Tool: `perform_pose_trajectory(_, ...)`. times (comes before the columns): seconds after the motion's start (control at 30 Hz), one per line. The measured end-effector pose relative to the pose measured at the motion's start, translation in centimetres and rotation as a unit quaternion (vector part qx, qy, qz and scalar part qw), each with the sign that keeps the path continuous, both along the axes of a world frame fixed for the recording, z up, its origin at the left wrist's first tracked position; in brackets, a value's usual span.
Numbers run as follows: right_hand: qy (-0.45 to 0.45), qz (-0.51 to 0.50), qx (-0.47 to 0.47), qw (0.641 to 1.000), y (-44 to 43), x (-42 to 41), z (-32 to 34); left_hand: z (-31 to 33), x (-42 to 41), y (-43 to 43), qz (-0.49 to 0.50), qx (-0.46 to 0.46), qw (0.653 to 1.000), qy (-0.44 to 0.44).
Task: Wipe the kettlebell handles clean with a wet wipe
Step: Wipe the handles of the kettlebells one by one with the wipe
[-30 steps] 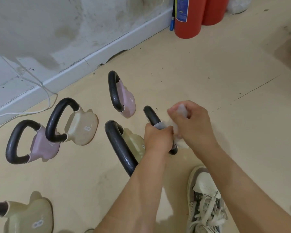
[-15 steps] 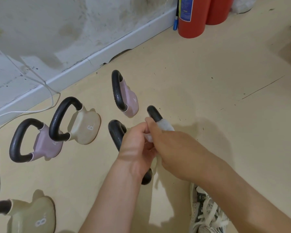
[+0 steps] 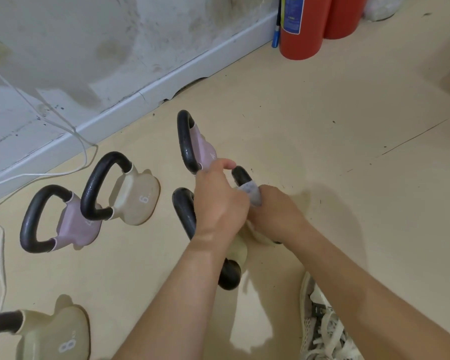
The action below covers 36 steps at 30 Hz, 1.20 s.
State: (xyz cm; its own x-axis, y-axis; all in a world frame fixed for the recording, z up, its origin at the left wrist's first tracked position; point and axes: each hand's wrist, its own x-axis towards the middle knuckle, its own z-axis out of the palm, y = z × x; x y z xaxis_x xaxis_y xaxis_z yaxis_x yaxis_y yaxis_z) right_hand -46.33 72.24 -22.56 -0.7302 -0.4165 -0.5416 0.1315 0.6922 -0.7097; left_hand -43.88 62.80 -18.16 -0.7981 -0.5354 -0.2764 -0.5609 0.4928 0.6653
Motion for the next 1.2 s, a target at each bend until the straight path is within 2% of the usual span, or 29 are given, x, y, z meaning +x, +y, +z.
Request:
perform_pose_trajectory(0.07, 0.079, 0.021, 0.075, 0.994, -1.1, -0.2, -0.6, 0.5, 0.8, -0.2, -0.04, -0.086, 0.995, 0.024)
perform_pose_trajectory(0.1, 0.117, 0.04, 0.114, 0.986, -1.4, -0.5, -0.4, 0.8, 1.3, 0.0, -0.047, -0.092, 0.994, 0.035)
perform_pose_trajectory(0.17, 0.169, 0.074, 0.168, 0.968, -2.0, -1.4, 0.9, 0.6, 2.1, 0.8, -0.034, -0.036, 0.998, 0.03)
perform_pose_trajectory(0.23, 0.191, 0.107, 0.201, 0.955, -3.1, -2.4, 1.8, 0.2, 2.3, 1.3, 0.041, 0.093, 0.995, -0.006)
perform_pose_trajectory(0.3, 0.153, 0.12, 0.208, 0.959, -4.1, -3.9, 2.3, -0.1, 1.9, 1.6, 0.109, 0.199, 0.973, -0.033)
perform_pose_trajectory(0.33, 0.116, 0.122, 0.203, 0.965, -4.4, -4.7, 2.5, -0.2, 1.7, 1.8, 0.112, 0.216, 0.969, -0.041)
perform_pose_trajectory(0.47, -0.057, 0.137, 0.124, 0.981, -5.3, -7.1, 1.2, -0.7, 1.2, 2.8, 0.102, 0.202, 0.973, -0.036)
perform_pose_trajectory(0.57, -0.117, 0.039, 0.066, 0.99, -5.8, -7.0, -0.5, -0.7, 1.1, 2.8, 0.118, 0.21, 0.97, -0.026)
perform_pose_trajectory(0.63, -0.058, 0.015, 0.094, 0.994, -6.2, -6.8, -0.6, -1.0, 1.3, 3.0, 0.121, 0.217, 0.967, -0.05)
perform_pose_trajectory(0.7, 0.039, 0.109, 0.168, 0.979, -6.4, -7.1, 0.0, -1.2, 1.7, 3.5, 0.109, 0.224, 0.966, -0.072)
perform_pose_trajectory(0.77, 0.102, 0.194, 0.225, 0.949, -6.6, -7.4, 1.0, -1.6, 2.1, 4.2, 0.078, 0.243, 0.963, -0.092)
perform_pose_trajectory(0.87, 0.058, 0.261, 0.246, 0.932, -7.3, -7.9, 1.4, -1.5, 2.5, 4.8, 0.058, 0.272, 0.954, -0.114)
perform_pose_trajectory(0.93, 0.024, 0.232, 0.205, 0.951, -7.1, -7.8, 1.0, -1.6, 2.4, 4.6, 0.09, 0.317, 0.94, -0.09)
perform_pose_trajectory(1.03, 0.099, 0.123, 0.116, 0.981, -4.9, -5.4, 0.1, -1.8, 2.2, 3.5, 0.146, 0.283, 0.944, -0.08)
perform_pose_trajectory(1.1, 0.148, 0.079, 0.09, 0.982, -2.7, -2.7, -0.3, -1.6, 2.6, 3.3, 0.115, 0.245, 0.959, -0.084)
perform_pose_trajectory(1.2, 0.189, 0.054, 0.08, 0.977, -0.4, 0.0, -1.0, -1.8, 4.3, 4.7, 0.064, 0.269, 0.954, -0.117)
